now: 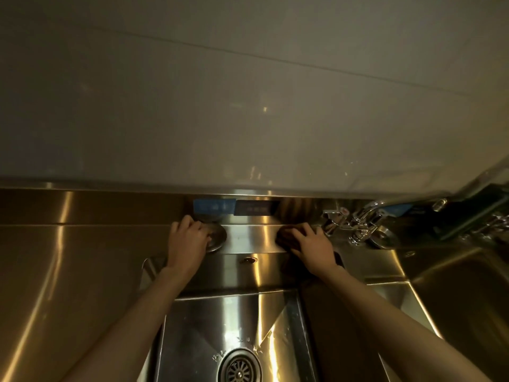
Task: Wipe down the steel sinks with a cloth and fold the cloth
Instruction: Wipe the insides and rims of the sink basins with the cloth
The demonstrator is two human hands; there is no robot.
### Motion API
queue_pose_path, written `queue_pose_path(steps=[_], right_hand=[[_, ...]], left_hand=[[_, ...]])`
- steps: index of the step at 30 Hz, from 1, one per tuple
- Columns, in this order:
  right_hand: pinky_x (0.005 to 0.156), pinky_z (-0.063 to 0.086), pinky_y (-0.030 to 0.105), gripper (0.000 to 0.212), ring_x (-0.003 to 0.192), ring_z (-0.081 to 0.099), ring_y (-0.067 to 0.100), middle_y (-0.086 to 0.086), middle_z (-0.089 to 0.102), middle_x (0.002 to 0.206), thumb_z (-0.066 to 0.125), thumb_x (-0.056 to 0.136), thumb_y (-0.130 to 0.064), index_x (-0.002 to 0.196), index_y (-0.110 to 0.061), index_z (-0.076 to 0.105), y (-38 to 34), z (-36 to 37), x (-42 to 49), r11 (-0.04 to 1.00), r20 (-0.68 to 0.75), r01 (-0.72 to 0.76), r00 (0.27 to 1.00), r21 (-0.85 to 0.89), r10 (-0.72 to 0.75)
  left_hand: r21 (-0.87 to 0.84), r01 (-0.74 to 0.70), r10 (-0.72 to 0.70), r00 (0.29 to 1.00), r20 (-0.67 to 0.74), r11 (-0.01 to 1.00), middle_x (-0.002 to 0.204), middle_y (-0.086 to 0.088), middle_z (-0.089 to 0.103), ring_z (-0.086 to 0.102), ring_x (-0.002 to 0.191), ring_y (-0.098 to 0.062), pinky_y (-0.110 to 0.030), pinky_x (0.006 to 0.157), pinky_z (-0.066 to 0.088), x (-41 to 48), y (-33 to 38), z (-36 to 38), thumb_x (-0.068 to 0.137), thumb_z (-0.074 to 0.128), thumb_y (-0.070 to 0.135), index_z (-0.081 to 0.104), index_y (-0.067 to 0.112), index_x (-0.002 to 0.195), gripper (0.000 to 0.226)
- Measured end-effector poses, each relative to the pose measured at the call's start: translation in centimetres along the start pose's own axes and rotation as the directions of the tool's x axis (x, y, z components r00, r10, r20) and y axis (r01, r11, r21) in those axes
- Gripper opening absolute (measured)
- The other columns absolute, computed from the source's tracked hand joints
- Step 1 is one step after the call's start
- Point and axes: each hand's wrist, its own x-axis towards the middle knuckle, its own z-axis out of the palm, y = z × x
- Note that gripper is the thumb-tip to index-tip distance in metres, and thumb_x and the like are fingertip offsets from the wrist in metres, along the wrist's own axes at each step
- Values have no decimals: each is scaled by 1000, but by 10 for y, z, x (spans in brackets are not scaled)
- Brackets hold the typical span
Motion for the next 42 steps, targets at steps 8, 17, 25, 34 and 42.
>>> queue_pose_path(steps=[8, 17, 25, 34, 42], right_hand=[[84, 50, 45, 49, 111, 48, 39, 8, 51, 130, 69, 81, -35, 127, -23, 55, 6, 6, -5, 996, -65, 38, 997, 87, -33], [77, 49, 37, 56, 105, 50, 31, 2, 55, 127, 75, 75, -33, 127, -29, 56, 80, 3, -85, 992, -156, -87, 983, 93, 101], [64, 49, 40, 32, 87, 55, 40, 10, 64, 107, 69, 80, -25, 109, -11, 65, 97, 26, -41, 948, -164, -308, 934, 81, 318], [81, 47, 40, 47, 107, 47, 35, -2, 51, 131, 60, 86, -37, 130, -23, 51, 104, 15, -93, 984, -113, -145, 981, 101, 156], [63, 53, 36, 64, 84, 58, 29, -4, 62, 113, 81, 57, -38, 117, -28, 61, 95, 49, -319, 997, -213, 66, 975, 28, -58]], left_hand=[[43, 163, -164, 986, 41, 986, 105, -3, 68, 49, 102, -26, -35, 77, 25, 0, 19, 7, 88, 61, 25, 72, 20, 103, 19], [-89, -131, 126, 990, -60, 987, 105, -14, 66, 63, 96, -34, -43, 77, 52, -9, 88, 15, 57, 81, 1, 70, 7, 101, 46], [-75, -54, 71, 965, 251, 996, 157, -4, 16, 10, 145, -22, -36, 117, 7, -19, 153, 50, 82, 58, 19, 18, 13, 150, 78], [80, -68, 28, 907, 420, 994, 159, -2, -6, -5, 146, -21, -40, 117, 4, -34, 168, 25, 88, 55, 30, -2, 14, 151, 87], [-216, -233, 283, 928, 240, 948, 124, -7, 63, 50, 120, -20, -39, 105, 24, -217, 229, 12, 71, 49, 37, 62, 9, 122, 60]])
